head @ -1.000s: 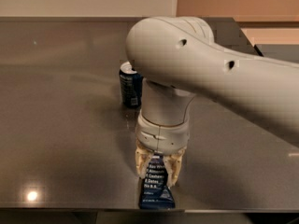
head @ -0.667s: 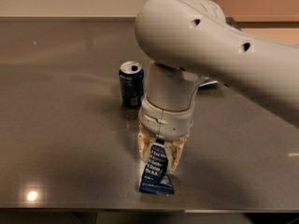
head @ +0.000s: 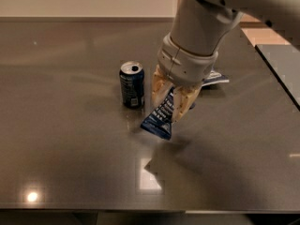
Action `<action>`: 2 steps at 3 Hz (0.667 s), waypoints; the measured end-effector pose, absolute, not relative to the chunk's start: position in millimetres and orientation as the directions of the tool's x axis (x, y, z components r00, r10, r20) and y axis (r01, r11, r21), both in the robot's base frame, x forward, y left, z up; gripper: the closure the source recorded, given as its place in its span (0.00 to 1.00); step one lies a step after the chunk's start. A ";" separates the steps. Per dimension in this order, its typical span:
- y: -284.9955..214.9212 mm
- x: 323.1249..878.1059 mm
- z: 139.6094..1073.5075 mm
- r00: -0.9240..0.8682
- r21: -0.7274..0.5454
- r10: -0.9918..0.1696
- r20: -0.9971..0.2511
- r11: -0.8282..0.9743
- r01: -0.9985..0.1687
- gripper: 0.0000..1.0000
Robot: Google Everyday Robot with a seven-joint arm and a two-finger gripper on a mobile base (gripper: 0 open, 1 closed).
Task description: Move rxbar blueberry near blue chip bag
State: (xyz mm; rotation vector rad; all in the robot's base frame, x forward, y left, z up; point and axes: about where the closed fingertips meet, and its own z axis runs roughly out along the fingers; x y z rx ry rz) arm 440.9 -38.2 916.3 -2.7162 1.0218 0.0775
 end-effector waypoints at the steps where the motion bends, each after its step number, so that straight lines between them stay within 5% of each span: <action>1: -63.3 487.3 944.6 0.630 -0.278 -0.768 -0.114 -0.584 -0.762 1.00; 2: -96.3 523.2 959.9 0.516 -0.319 -0.852 -0.087 -0.466 -0.825 1.00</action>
Offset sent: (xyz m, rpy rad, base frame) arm 0.1238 -0.1062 0.0602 0.0311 -0.1748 -0.5148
